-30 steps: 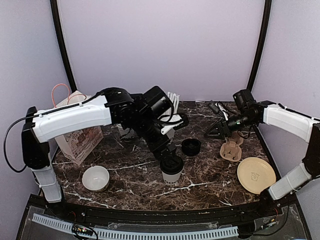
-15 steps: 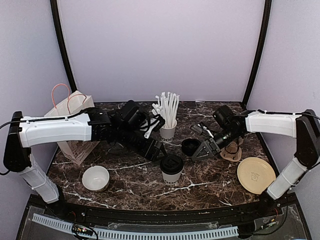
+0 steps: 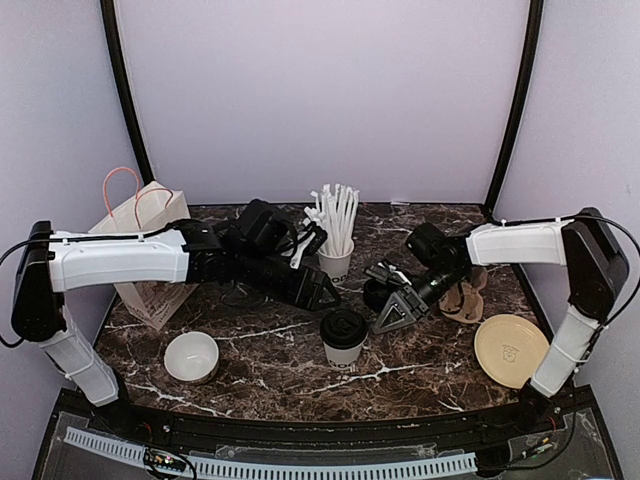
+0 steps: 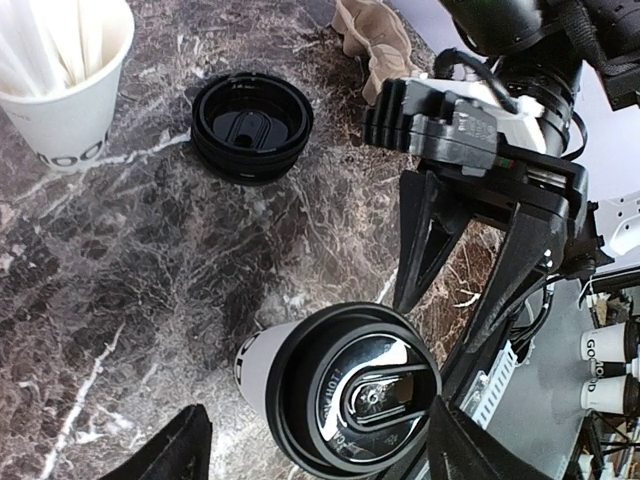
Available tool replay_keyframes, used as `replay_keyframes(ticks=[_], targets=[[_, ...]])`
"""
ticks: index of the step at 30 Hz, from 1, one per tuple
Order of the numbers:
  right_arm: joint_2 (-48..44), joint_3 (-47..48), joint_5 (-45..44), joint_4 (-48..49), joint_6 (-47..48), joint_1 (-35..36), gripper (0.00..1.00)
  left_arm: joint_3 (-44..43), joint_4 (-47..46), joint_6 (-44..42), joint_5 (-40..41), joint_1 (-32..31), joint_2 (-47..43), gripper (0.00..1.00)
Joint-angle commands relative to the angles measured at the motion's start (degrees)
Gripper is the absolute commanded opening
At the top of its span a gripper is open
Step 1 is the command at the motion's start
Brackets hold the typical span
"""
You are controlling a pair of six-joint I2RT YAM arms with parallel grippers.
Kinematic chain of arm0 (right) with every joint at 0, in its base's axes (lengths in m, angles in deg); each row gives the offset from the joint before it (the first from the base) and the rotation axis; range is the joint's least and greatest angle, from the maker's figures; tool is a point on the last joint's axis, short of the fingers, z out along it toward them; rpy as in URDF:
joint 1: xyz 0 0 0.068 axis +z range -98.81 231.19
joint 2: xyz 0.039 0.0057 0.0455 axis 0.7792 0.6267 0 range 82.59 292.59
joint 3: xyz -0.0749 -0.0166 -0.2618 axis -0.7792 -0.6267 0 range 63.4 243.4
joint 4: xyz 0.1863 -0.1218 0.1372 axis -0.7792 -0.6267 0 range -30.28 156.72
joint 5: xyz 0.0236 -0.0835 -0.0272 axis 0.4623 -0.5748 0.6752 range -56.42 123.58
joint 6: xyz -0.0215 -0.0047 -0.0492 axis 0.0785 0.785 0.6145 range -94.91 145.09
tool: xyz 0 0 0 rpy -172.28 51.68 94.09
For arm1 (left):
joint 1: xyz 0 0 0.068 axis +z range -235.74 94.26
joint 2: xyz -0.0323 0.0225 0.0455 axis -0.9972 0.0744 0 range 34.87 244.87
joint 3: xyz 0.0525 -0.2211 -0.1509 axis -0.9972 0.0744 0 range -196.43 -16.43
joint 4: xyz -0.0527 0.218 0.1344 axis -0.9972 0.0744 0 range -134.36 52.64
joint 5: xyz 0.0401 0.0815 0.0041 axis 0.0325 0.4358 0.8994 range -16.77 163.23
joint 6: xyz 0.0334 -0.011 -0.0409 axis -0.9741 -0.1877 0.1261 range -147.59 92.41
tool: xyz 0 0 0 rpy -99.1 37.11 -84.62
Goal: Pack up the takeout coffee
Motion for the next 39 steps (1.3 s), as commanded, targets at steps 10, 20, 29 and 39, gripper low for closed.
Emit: replay_keyframes(ticks=[10, 20, 29, 39], targets=[[4.2, 4.6, 3.1, -4.2, 3.4, 1.9, 0.42, 1.2, -0.2, 0.0, -3.9, 0.1, 3.8, 0.65], [7.0, 6.5, 4.3, -4.4, 3.0, 2.0, 0.34, 0.9, 0.6, -1.4, -6.6, 0.1, 6.6, 0.51], [9.4, 7.8, 4.8, -4.1, 1.5, 2.0, 0.31, 1.5, 0.5, -1.4, -7.5, 0.2, 7.4, 0.47], [10.8, 8.7, 3.0, -2.8, -1.6, 2.0, 0.32, 1.5, 0.8, -1.6, -8.5, 0.2, 9.0, 0.41]])
